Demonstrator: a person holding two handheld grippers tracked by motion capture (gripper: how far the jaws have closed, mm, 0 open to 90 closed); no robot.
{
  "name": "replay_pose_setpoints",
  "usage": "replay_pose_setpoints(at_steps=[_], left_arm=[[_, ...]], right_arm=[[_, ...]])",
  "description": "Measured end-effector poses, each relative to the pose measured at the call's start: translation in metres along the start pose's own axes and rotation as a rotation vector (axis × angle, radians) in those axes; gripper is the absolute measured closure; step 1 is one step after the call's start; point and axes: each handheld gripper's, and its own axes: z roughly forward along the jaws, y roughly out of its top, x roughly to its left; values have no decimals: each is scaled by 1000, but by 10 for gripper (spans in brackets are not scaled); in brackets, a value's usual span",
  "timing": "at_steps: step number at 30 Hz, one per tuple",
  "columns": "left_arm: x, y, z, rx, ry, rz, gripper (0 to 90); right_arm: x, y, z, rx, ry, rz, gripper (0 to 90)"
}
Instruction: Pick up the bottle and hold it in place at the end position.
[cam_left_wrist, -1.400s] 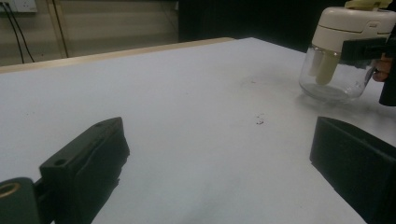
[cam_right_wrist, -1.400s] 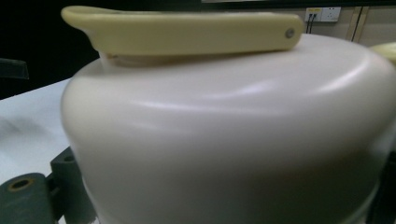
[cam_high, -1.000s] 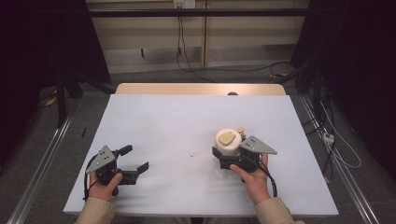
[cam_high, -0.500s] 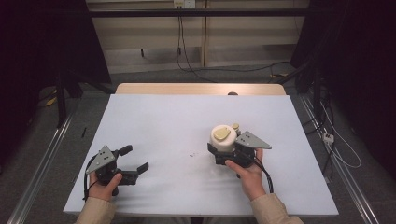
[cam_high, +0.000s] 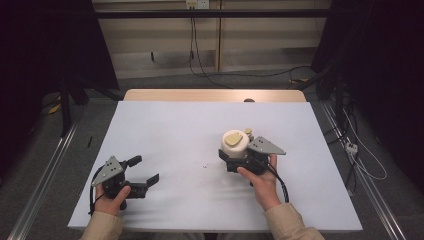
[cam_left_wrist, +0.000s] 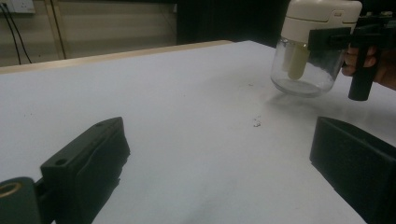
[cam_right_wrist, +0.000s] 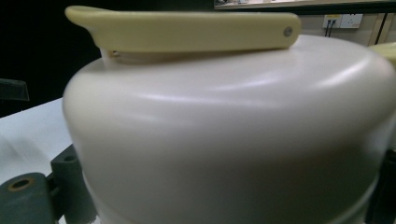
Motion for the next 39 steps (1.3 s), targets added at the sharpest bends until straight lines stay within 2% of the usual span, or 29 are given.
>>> replay_pose_setpoints(at_steps=[17, 19, 23, 39], left_arm=[[-1, -1, 1, 3, -1, 2, 35], [-2, -1, 1, -5, -1, -12, 36], [-1, -1, 1, 7, -6, 2, 36], [-1, -1, 1, 7, -4, -2, 36]], right_arm=[[-1, 3, 11, -6, 4, 5, 66], [-1, 4, 13, -6, 6, 6, 66], [-1, 5, 16, -6, 5, 5, 66], [0, 8, 27, -9, 13, 12, 66]])
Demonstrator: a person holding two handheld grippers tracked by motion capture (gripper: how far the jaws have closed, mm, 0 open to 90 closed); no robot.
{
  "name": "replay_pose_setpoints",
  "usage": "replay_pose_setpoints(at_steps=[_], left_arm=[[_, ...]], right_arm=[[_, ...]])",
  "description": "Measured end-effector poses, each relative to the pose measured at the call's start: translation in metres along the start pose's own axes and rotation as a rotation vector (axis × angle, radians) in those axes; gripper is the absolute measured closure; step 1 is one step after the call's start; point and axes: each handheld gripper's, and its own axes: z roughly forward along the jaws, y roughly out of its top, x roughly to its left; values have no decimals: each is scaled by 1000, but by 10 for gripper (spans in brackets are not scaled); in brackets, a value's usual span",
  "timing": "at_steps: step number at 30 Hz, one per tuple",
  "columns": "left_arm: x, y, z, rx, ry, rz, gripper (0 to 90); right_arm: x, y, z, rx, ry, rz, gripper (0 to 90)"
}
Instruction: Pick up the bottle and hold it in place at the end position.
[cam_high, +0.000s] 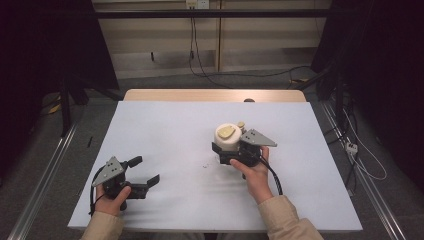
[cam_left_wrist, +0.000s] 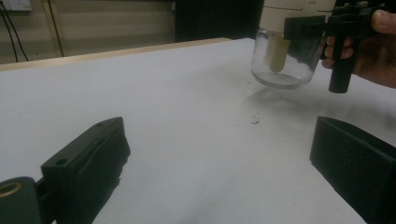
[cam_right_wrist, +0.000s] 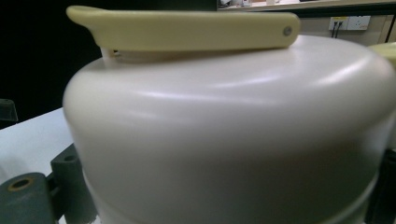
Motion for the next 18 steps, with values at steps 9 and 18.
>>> replay_pose_setpoints(at_steps=[9, 18], left_arm=[[0, 0, 0, 4, -3, 8, 36], [0, 0, 0, 2, -1, 3, 38]], right_arm=[[-1, 0, 5, 5, -7, -2, 66], [-1, 1, 12, 1, -8, -4, 66]])
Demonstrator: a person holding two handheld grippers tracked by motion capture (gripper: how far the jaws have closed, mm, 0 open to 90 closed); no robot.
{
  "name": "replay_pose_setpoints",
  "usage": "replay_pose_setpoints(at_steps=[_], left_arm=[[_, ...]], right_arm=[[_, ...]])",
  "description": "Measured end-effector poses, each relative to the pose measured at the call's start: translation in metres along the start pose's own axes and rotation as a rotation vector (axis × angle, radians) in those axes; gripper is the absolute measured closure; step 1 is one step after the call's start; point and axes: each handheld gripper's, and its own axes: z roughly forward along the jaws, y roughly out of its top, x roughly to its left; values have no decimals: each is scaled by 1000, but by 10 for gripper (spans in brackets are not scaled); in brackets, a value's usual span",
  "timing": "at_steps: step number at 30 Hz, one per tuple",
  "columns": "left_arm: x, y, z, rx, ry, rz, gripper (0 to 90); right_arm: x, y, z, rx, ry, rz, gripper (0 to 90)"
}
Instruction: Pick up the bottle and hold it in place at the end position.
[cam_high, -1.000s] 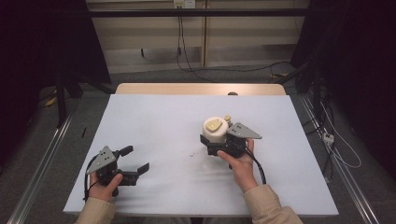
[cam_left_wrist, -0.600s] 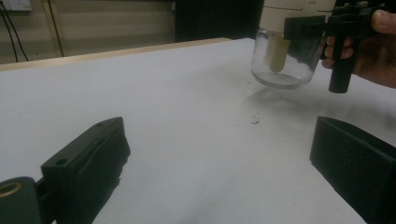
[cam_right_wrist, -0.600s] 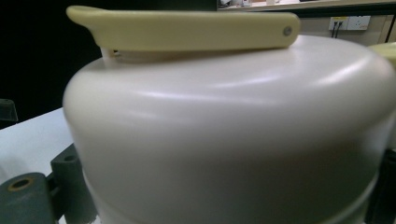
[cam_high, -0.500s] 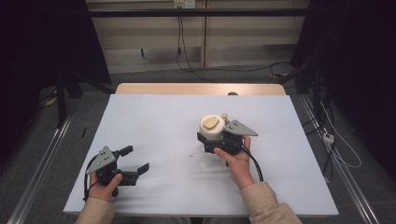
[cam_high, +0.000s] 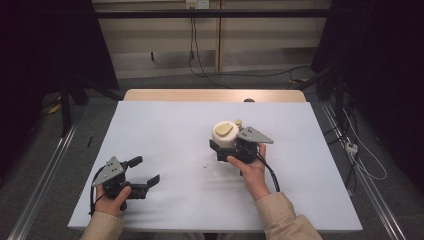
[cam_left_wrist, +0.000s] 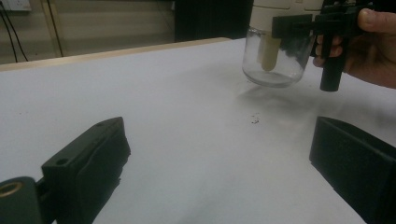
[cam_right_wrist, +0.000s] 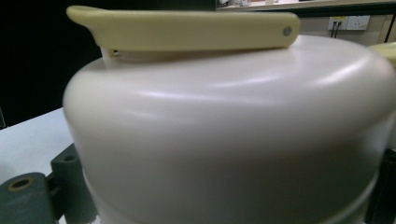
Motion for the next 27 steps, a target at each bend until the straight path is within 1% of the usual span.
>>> replay_pose_setpoints(at_steps=[12, 27], left_arm=[[0, -1, 1, 1, -3, 1, 38], [0, -1, 0, 3, -2, 4, 38]], right_arm=[[-1, -1, 10, 9, -4, -1, 66], [-6, -3, 15, 11, -22, 10, 66]])
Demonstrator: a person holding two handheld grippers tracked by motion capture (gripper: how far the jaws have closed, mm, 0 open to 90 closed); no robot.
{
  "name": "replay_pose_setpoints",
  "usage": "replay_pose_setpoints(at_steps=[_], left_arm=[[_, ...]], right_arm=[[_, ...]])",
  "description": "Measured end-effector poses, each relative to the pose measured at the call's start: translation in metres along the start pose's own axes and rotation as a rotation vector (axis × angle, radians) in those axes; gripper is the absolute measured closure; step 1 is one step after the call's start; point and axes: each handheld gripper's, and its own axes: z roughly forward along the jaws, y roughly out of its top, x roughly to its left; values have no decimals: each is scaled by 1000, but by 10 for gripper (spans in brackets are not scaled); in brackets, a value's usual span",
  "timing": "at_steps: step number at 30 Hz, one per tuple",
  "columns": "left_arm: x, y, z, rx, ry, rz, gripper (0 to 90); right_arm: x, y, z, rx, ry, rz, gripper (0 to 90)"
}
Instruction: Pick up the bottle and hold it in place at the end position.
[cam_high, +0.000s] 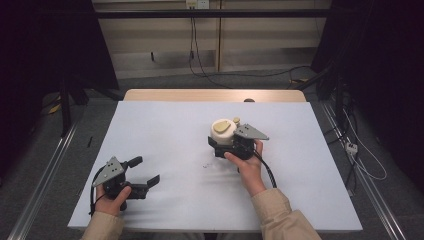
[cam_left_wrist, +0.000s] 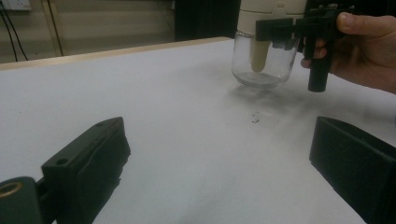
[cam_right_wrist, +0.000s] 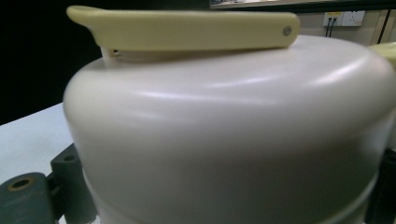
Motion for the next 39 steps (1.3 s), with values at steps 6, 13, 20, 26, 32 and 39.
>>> replay_pose_setpoints(at_steps=[6, 13, 20, 26, 32, 39], left_arm=[[0, 0, 0, 1, 2, -1, 38], [0, -1, 0, -3, 1, -6, 38], [0, -1, -1, -4, 2, -7, 38], [0, -1, -1, -4, 3, -7, 38], [0, -1, -1, -3, 1, -5, 38], [0, -1, -1, -2, 1, -7, 38]], right_arm=[[1, 2, 4, 1, 0, -21, 66], [3, 3, 10, 1, 5, -21, 66], [3, 2, 15, 8, 2, -26, 66], [3, 2, 18, 3, 4, -24, 66], [2, 0, 20, 7, -3, -23, 66], [1, -2, 23, 15, -5, -17, 66]])
